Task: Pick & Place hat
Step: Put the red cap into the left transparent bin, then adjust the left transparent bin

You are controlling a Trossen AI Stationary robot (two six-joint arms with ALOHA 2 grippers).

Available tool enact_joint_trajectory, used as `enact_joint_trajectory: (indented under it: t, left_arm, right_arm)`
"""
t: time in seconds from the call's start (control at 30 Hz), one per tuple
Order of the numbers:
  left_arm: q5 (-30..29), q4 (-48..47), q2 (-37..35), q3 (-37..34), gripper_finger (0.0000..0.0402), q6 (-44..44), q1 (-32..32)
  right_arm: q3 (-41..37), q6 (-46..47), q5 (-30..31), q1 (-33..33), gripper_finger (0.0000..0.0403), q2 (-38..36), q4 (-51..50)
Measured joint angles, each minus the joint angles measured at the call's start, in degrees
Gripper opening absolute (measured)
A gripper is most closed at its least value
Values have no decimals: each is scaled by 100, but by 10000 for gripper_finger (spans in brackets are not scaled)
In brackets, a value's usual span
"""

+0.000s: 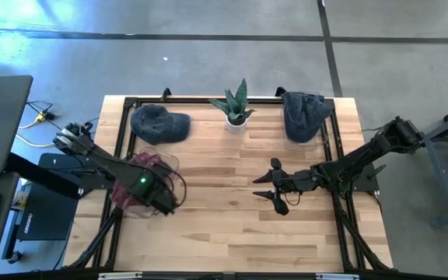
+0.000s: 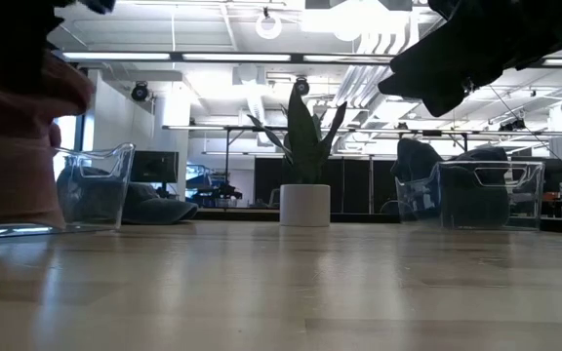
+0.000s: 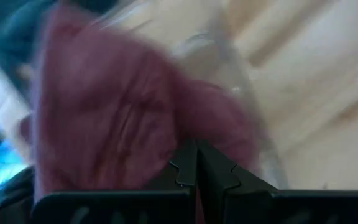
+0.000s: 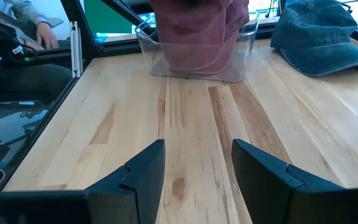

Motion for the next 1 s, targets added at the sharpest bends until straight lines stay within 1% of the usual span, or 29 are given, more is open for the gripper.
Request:
enact_joint_trajectory:
  t: [0.03,0.1,0.2,0.27,0.37,0.5,0.53,0.6,0.67,0.7,0.77,0.83,1.0]
  left_arm:
    - [-1,-105,-42,-74,0,-209,-33]
    - [-58,-23,-261,-248,0,-412,-143]
    - [-55,283,-551,-435,0,-619,-207]
    - [-55,495,-640,-434,0,-652,-187]
    - [-302,943,-684,-192,0,-565,-188]
    - [-605,2126,-659,-122,0,127,-307]
    - [-583,2407,-603,-153,0,259,-299]
    - [-296,2714,-403,-235,0,342,-271]
    - [-95,2745,-128,-287,0,391,-182]
    - [-91,2749,7,-317,0,386,-124]
    - [-207,2697,232,-445,0,332,-1]
    - [-442,2656,389,-549,0,291,146]
    - [-841,2662,899,-787,0,472,712]
  right_arm:
    - [0,-1,0,0,181,0,-19]
    - [0,-1,-2,0,181,0,-28]
    - [0,-1,-30,0,181,0,-26]
    - [0,1,-50,0,181,1,-27]
    - [0,1,-46,0,181,2,-26]
    - [0,1,-45,0,181,2,-26]
    - [0,3,-44,0,181,2,-26]
    - [0,9,-44,0,181,2,-24]
    - [0,4,-44,0,181,2,-21]
    - [0,5,-44,0,181,2,-14]
    - [0,14,-44,0,181,2,-4]
    - [0,16,-44,0,181,2,11]
    - [0,18,-42,0,181,2,20]
